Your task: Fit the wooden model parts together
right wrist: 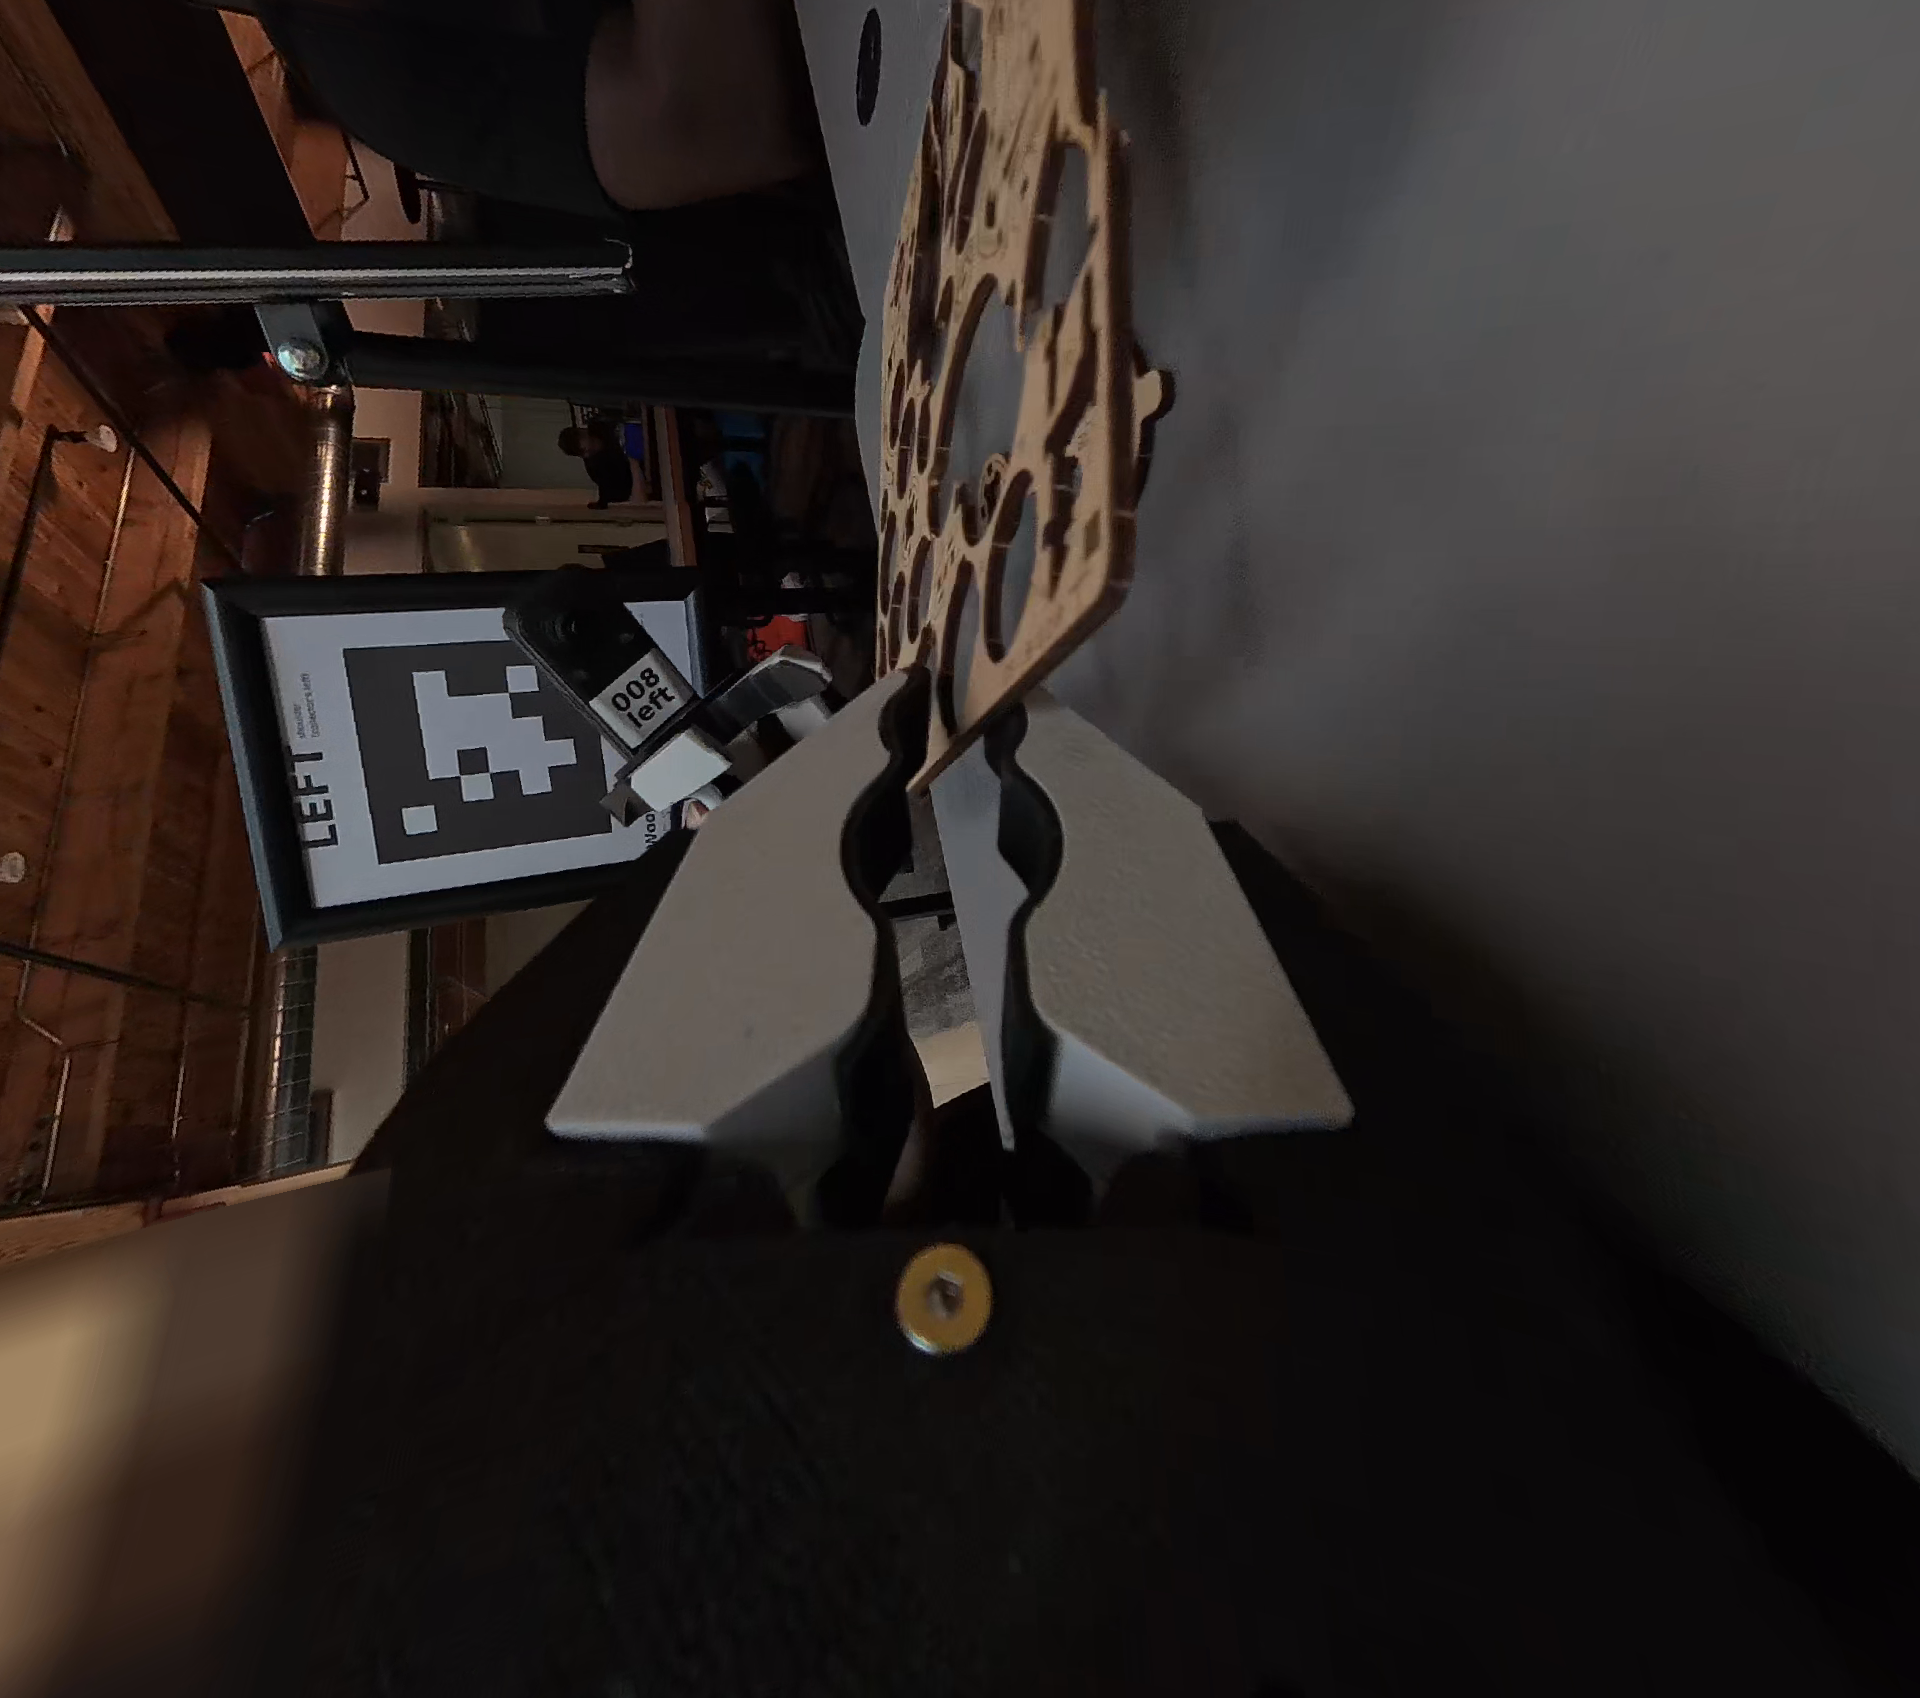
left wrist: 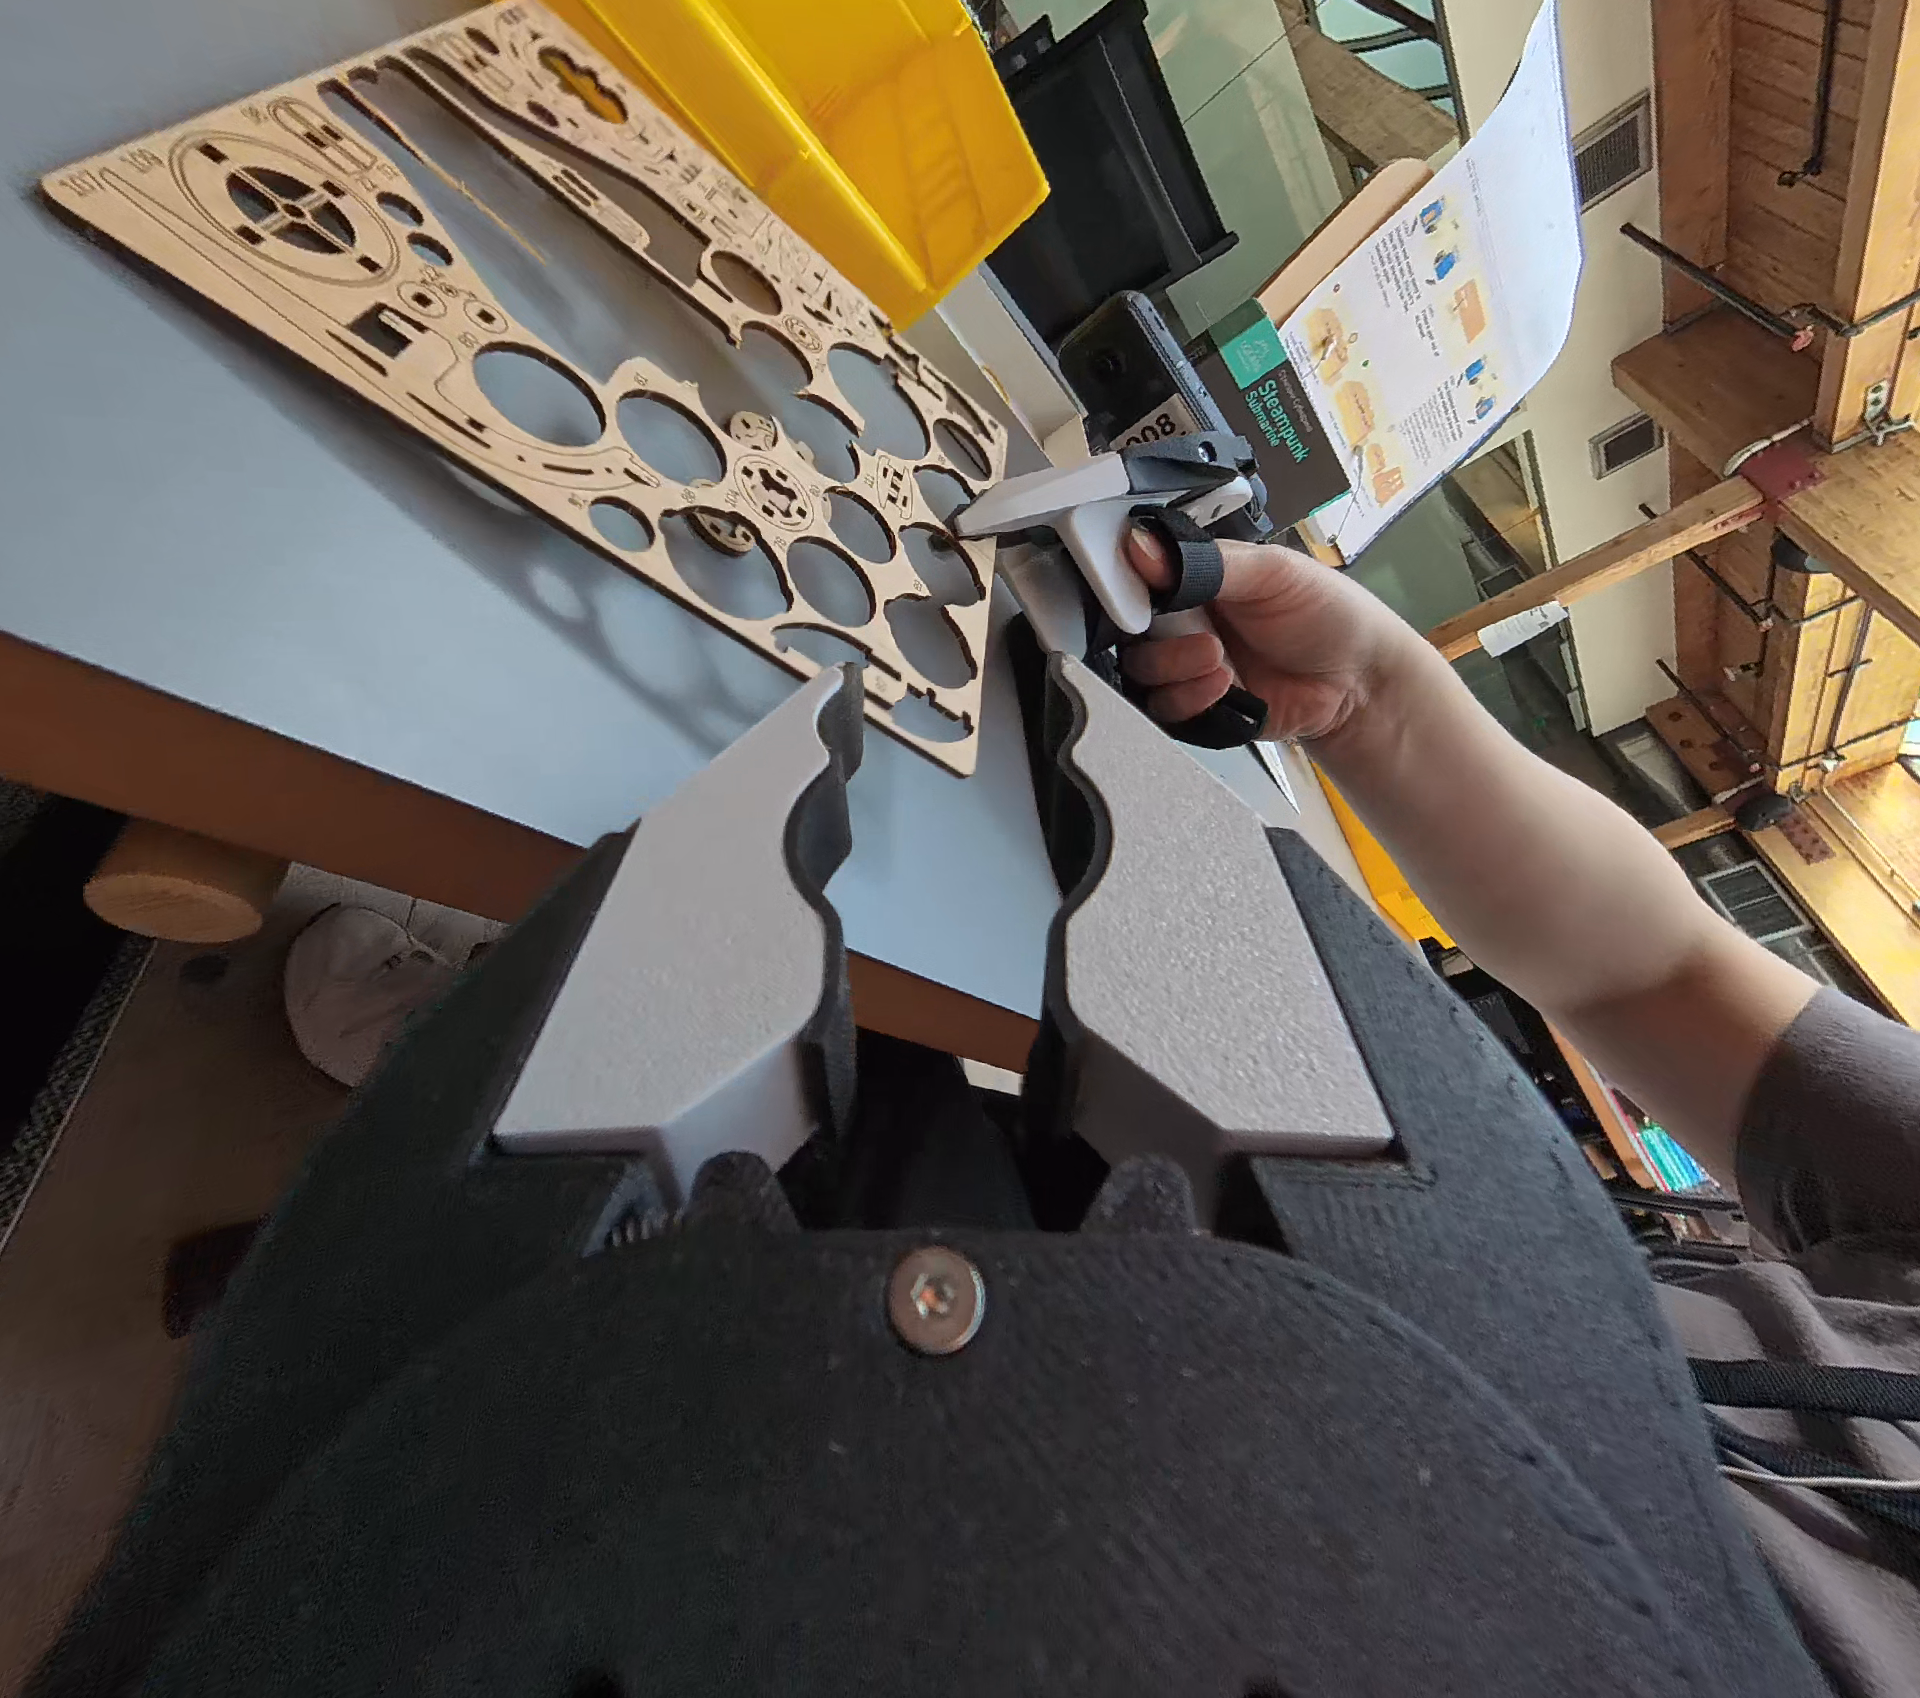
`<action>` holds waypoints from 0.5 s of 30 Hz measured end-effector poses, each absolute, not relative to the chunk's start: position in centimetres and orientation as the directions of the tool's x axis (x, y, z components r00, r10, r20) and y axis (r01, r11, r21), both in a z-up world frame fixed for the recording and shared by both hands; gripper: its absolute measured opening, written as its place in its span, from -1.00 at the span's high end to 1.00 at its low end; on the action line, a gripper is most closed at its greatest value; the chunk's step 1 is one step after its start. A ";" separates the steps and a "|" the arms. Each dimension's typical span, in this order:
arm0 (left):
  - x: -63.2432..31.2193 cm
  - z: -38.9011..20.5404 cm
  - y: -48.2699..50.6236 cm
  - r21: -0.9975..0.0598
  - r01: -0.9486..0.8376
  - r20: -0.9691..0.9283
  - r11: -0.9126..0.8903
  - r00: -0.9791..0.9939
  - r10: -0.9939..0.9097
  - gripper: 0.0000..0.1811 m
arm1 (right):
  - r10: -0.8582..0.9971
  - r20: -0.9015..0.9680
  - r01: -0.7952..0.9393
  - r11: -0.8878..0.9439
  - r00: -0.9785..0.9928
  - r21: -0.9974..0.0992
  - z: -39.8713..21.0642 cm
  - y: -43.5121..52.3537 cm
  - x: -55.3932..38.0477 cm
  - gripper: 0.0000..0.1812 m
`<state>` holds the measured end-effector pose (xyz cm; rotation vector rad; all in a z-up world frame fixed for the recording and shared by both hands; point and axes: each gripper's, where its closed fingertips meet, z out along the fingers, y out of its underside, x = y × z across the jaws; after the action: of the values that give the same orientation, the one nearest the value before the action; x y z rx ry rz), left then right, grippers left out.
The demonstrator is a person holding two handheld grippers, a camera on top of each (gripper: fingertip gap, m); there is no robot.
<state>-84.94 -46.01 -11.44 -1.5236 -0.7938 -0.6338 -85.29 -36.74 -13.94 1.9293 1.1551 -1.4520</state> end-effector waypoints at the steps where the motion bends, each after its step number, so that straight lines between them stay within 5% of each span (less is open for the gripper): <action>1: -84.9 -11.6 -46.0 -0.609 0.793 0.787 -0.018 0.606 0.113 0.63 | 0.358 -0.929 0.836 -0.535 0.095 -0.121 -14.1 -36.8 -85.2 0.82; 15: -83.9 -11.9 -45.7 -0.561 0.827 0.825 -0.025 0.562 0.054 0.67 | 0.344 -0.914 0.833 -0.553 0.214 -0.013 -13.0 -36.7 -83.4 0.22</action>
<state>-83.88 -45.66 -11.90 -1.4822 -0.7941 -0.7344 -83.41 -36.67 -12.96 2.0025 1.0857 -1.3135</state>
